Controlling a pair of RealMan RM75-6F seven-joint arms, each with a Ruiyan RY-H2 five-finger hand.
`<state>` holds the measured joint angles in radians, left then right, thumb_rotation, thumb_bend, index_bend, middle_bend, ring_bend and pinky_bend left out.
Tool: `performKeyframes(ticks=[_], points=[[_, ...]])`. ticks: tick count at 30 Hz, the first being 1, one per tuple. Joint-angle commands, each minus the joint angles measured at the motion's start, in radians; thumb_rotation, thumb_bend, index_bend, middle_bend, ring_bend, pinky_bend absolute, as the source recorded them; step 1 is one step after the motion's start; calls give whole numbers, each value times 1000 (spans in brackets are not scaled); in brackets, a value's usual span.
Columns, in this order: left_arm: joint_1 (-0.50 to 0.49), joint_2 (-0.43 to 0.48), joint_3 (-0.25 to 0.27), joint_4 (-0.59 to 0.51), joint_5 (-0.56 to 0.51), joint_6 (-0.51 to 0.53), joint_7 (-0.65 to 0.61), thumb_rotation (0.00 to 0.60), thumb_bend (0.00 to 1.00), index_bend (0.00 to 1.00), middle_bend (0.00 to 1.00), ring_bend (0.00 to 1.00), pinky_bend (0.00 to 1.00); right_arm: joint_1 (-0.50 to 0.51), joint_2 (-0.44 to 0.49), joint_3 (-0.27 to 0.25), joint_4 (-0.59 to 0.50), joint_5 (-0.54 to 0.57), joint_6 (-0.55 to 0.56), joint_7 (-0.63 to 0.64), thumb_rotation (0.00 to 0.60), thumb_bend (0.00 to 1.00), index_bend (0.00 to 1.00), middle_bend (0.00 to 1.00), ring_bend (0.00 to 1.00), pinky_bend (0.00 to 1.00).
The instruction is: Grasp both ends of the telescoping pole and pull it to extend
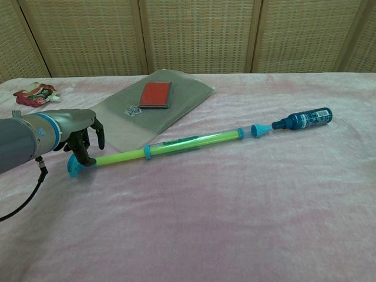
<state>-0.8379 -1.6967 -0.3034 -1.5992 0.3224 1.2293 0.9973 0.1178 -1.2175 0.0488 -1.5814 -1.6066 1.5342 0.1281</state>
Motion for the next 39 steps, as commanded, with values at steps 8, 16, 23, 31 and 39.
performKeyframes(ticks=[8,16,23,31,39], points=[[-32,-43,23,65,-39,-10,19,600,369,397,842,781,765,1,-1,4,9,5,-2,15,600,193,40,0,0,0],[-42,-56,45,95,-52,-29,30,600,548,527,842,781,765,2,1,1,7,-19,12,54,600,188,45,0,0,0],[-35,-38,72,63,8,-18,9,600,749,726,865,789,765,0,-2,3,18,-26,27,59,600,188,50,0,0,0],[-9,37,85,-45,93,15,-40,600,778,816,879,797,765,3,-4,-4,15,-29,15,48,600,188,52,0,0,0],[-2,145,85,-154,125,9,-55,600,777,817,879,797,765,3,-4,-11,1,-36,11,24,600,188,69,0,0,0]])
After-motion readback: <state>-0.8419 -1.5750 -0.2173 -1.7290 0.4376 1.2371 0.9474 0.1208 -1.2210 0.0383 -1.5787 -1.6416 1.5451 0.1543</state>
